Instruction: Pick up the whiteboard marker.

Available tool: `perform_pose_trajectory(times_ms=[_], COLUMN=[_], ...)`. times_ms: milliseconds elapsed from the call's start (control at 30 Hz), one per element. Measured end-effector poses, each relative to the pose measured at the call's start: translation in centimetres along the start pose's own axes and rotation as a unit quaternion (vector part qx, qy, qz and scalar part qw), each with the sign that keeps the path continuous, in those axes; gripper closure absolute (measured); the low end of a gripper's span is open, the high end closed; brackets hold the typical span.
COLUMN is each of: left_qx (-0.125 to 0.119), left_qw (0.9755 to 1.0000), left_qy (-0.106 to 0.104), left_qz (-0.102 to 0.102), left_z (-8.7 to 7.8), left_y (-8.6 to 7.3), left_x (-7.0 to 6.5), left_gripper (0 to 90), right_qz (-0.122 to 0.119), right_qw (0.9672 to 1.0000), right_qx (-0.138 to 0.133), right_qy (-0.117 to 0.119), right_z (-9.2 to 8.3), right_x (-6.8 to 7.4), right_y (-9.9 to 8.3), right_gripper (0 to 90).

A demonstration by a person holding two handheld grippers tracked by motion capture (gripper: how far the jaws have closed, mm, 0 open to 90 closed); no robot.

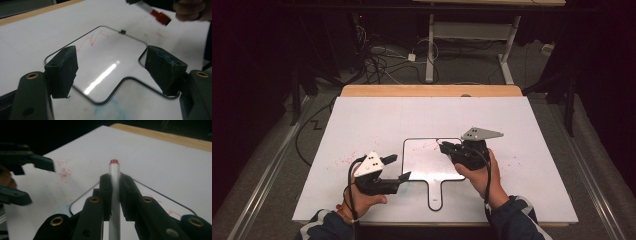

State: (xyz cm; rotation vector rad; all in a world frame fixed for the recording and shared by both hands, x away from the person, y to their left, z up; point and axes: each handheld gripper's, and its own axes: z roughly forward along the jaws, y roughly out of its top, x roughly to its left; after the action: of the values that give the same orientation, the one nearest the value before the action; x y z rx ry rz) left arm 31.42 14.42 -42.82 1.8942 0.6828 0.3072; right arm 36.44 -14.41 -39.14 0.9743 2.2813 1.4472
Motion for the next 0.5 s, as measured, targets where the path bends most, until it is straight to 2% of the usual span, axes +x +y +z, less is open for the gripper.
perform_pose_trajectory(times_ms=[100, 167, 333, 500], left_qx=[-0.004, -0.005, -0.005, -0.013], left_qw=[0.9998, 0.9994, 0.9982, 0.9972], left_qy=[-0.017, -0.031, -0.053, -0.067], left_qz=[-0.008, -0.013, -0.026, -0.032], left_z=[1.3, 2.2, 4.0, 5.0], left_y=[0.8, 1.1, 1.6, 1.9], left_x=[-0.7, -1.1, -1.7, -2.1], left_gripper=[26.4, 27.3, 29.6, 39.7], right_qz=[-0.013, -0.019, -0.017, -0.018], right_qw=[0.9997, 0.9993, 0.9986, 0.9975], right_qx=[-0.015, -0.024, -0.041, -0.056], right_qy=[0.016, 0.021, 0.028, 0.038], right_z=[0.2, 0.3, 0.2, 0.3], right_x=[1.7, 2.3, 3.0, 3.6], right_y=[0.0, 0.0, -0.1, -0.4], right_gripper=[81.6, 81.6, 81.6, 81.6])
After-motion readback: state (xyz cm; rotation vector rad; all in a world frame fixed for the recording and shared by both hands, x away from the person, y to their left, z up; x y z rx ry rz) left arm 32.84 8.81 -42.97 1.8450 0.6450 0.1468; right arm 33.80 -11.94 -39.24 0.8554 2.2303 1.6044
